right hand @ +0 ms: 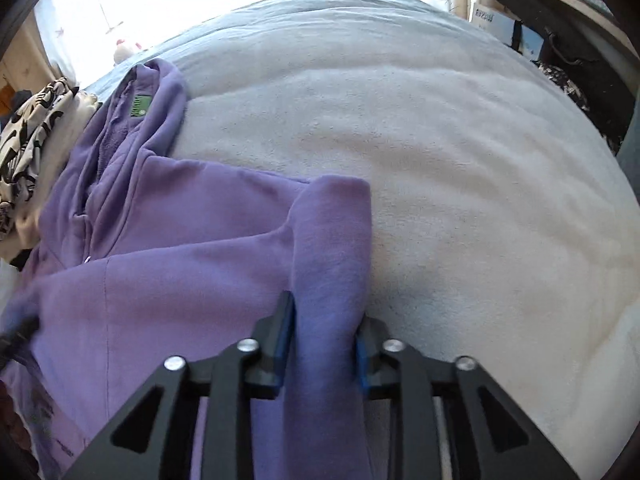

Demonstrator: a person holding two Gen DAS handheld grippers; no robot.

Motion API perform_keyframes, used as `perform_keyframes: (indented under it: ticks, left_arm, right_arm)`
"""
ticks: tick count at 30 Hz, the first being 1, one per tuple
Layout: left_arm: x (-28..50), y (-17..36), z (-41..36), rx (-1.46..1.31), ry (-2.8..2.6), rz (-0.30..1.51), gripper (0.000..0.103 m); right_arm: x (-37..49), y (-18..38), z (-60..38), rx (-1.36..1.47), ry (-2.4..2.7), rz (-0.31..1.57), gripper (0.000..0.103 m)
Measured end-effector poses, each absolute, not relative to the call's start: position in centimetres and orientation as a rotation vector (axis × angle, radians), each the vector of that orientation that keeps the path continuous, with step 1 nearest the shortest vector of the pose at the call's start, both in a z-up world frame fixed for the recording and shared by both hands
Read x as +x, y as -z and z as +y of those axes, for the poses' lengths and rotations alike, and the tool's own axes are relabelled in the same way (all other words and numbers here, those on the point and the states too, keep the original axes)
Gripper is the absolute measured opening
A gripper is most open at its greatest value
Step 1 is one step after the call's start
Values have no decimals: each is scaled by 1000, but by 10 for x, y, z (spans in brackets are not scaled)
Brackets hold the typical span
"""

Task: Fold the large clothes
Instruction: 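Grasp the folded cuff with the left gripper and straighten it along the front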

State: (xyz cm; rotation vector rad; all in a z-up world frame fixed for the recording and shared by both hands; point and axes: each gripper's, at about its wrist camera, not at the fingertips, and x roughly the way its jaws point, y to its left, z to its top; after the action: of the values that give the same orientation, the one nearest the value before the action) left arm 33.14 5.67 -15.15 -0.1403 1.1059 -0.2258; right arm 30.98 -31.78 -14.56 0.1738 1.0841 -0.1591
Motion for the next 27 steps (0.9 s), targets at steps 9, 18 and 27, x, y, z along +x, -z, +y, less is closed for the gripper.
perform_keyframes:
  ticks: [9, 18, 27]
  left_arm:
    - [308, 129, 95, -158, 232, 1109, 55]
    - [300, 137, 106, -196, 229, 1133, 22]
    - [288, 119, 74, -123, 258, 1069, 13]
  right_arm:
    - [246, 104, -341, 218, 17, 1094, 60]
    - [216, 145, -317, 112, 2, 1196, 57]
    - [197, 150, -355, 263, 54, 1133, 19]
